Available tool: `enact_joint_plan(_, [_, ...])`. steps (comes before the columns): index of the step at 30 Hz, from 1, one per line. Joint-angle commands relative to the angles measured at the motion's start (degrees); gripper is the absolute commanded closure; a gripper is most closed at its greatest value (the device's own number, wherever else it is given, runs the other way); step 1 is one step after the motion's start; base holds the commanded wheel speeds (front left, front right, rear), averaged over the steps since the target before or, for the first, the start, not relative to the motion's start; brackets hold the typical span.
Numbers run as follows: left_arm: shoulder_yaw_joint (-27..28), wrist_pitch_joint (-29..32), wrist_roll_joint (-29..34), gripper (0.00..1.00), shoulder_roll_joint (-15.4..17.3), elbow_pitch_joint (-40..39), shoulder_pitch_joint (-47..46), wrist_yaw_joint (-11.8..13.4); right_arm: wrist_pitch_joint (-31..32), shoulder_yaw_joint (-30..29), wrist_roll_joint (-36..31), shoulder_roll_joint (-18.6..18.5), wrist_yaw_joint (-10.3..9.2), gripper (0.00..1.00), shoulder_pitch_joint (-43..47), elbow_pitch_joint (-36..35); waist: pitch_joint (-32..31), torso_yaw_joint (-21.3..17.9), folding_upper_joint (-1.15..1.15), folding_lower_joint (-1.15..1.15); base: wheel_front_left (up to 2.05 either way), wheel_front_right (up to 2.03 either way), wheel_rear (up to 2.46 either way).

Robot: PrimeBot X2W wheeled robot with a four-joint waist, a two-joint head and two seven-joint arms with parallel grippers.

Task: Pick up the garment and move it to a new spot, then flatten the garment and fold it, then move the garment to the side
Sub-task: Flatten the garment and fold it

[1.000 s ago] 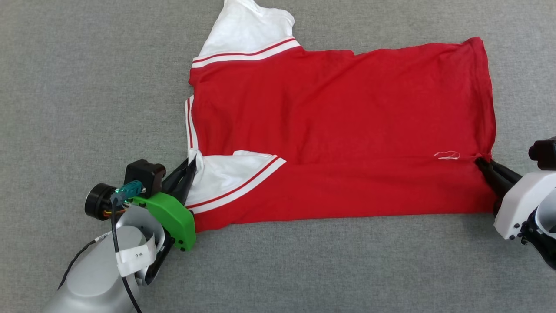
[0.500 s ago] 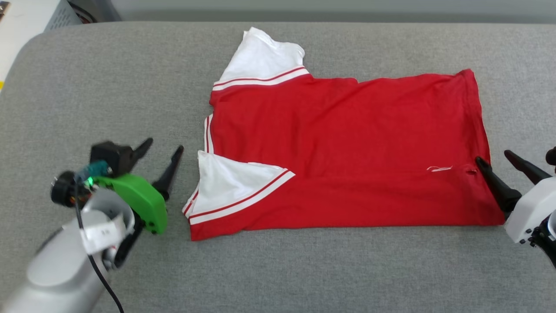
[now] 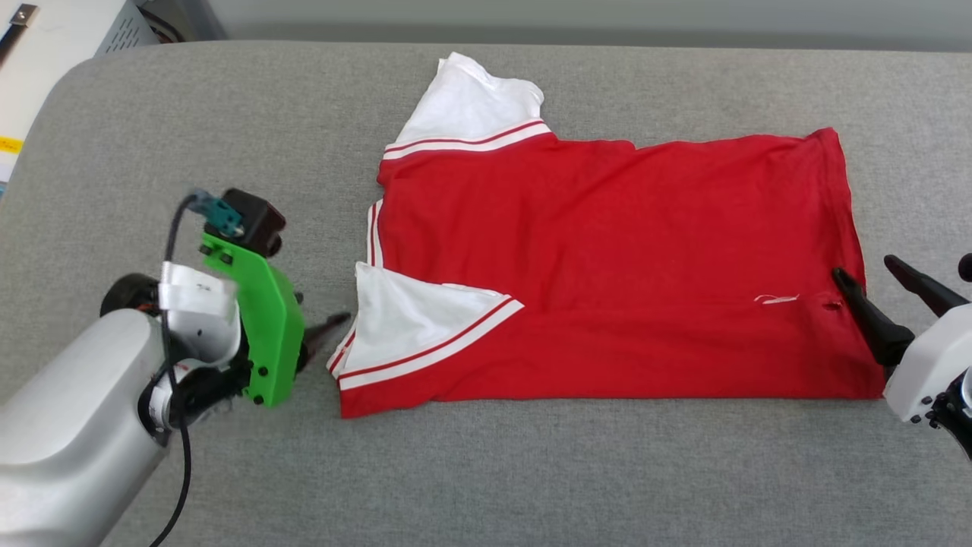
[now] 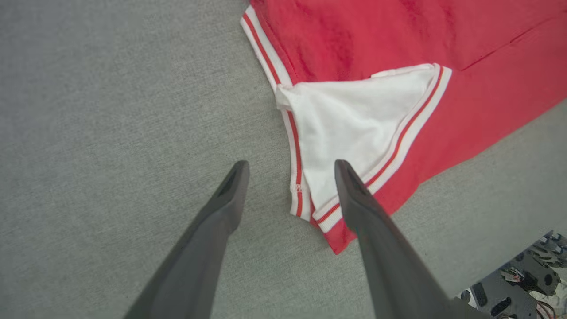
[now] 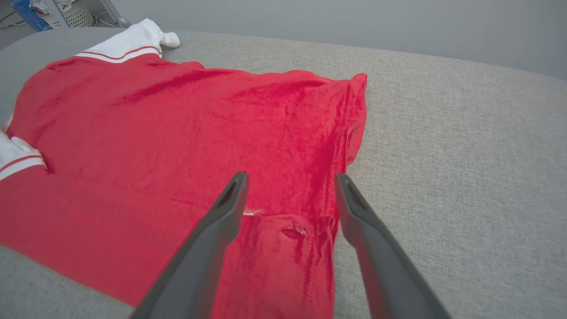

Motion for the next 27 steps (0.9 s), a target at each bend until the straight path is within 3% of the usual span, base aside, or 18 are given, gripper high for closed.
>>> enact_joint_plan(1, [-0.70, 1.73, -1.19, 0.00, 0.15, -0.20, -0.80, 0.25, 0.33, -0.12, -0.71, 0.23, -0.04, 0.00, 0.65, -0.49, 0.68, -0.42, 0.00, 0.00, 0.00, 0.00, 0.00])
enact_joint_plan(3, [-2.95, 5.18, -0.55, 0.00, 0.20, 0.24, -0.88, 0.27, 1.18, -0.02, -0.84, 0.59, -0.04, 0.00, 0.39, -0.95, 1.61, -1.16, 0.00, 0.00, 0.00, 0.00, 0.00])
enact_joint_plan(7, [-4.51, 6.19, -0.62, 0.00, -0.83, 2.54, 0.13, 0.15, 1.80, 0.46, -1.08, 1.04, -0.04, 0.00, -0.39, -1.27, 2.95, -2.35, 0.00, 0.00, 0.00, 0.00, 0.00])
enact_joint_plan(16, [-8.87, 4.52, 2.19, 0.00, -3.14, 9.69, 2.48, -1.53, 2.08, 1.79, -1.26, 1.42, -0.04, 0.00, -1.94, -0.66, 4.87, -3.62, 0.00, 0.00, 0.00, 0.00, 0.00])
enact_joint_plan(17, [-9.11, 3.95, 2.10, 0.65, -3.38, 10.20, 2.82, -1.84, 1.97, 1.69, -1.31, 1.25, -0.04, 0.00, -2.18, -0.66, 4.81, -3.63, 0.00, 0.00, 0.00, 0.00, 0.00])
enact_joint_plan(18, [-9.05, 3.05, 2.10, 1.00, -3.56, 10.57, 2.98, -2.03, 1.85, 1.56, -1.37, 1.06, -0.04, 0.00, -2.37, -0.67, 4.64, -3.56, 0.00, 0.00, 0.00, 0.00, 0.00])
enact_joint_plan(23, [-7.71, -2.90, 2.65, 1.00, -3.67, 11.08, 3.34, -2.47, 2.75, 1.19, -2.02, -1.57, -0.04, 0.00, -4.07, -2.23, 3.08, -3.05, 0.00, 0.00, 0.00, 0.00, 0.00])
enact_joint_plan(27, [-6.06, -7.85, 3.73, 1.00, -2.40, 8.39, 3.77, -2.12, 7.24, 2.03, -1.52, -5.01, -0.04, 0.00, -6.27, -4.67, 1.95, -2.90, 0.00, 0.00, 0.00, 0.00, 0.00])
